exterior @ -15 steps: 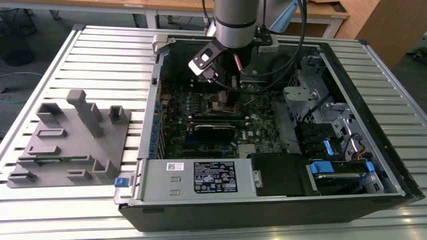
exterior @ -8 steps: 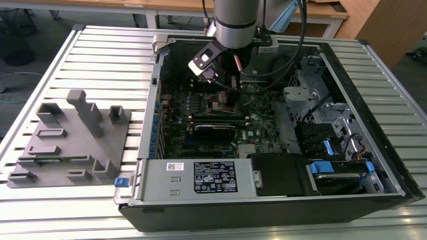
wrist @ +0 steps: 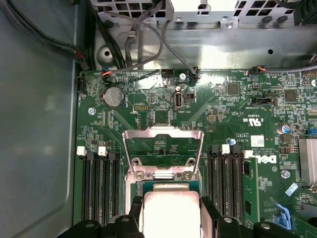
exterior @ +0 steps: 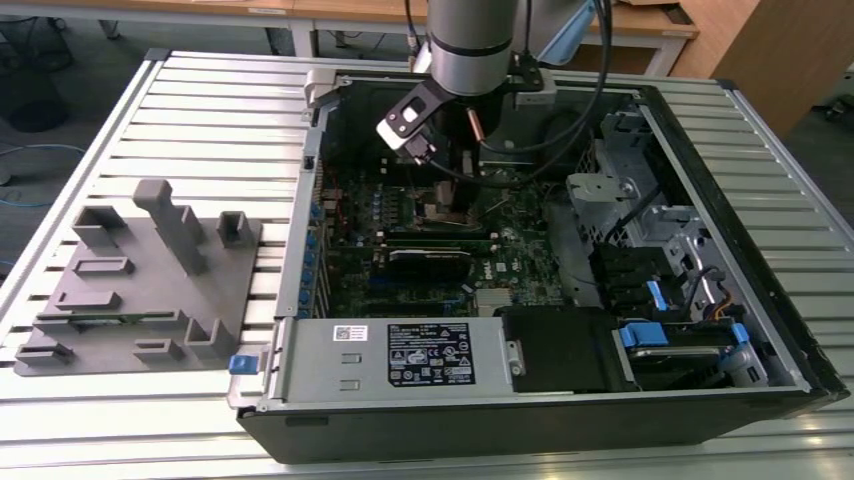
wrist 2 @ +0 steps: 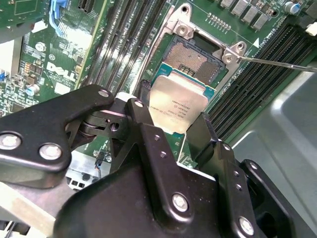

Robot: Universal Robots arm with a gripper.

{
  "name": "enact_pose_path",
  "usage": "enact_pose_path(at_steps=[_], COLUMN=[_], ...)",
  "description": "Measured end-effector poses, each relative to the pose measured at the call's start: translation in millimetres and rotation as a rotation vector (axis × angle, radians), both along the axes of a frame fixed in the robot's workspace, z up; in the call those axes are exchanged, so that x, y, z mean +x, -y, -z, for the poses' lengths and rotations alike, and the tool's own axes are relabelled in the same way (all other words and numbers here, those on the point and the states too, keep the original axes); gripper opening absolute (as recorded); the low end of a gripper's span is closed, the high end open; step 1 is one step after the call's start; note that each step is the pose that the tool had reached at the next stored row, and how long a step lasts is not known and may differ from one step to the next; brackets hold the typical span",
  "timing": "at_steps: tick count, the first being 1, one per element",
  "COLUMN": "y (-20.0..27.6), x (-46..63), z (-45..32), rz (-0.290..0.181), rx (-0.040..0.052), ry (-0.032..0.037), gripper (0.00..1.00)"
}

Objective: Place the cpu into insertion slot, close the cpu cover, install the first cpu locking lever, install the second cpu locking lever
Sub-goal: 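Place the cpu into insertion slot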

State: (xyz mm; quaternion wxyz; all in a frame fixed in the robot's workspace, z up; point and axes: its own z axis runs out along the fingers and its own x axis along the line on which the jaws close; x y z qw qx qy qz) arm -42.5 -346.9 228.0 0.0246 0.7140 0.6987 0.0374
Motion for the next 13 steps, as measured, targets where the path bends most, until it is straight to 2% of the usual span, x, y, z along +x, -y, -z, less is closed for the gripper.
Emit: enact_pose_path(at_steps=[5, 13], y=[-1.9, -2.1], x=[-0.8, -0.8], z=[2.8, 10.4], rz=[0.000, 0.000], rx=[-0.0001, -0.0002], ry=[0.0000, -0.0001], gripper=[0.54, 0.54])
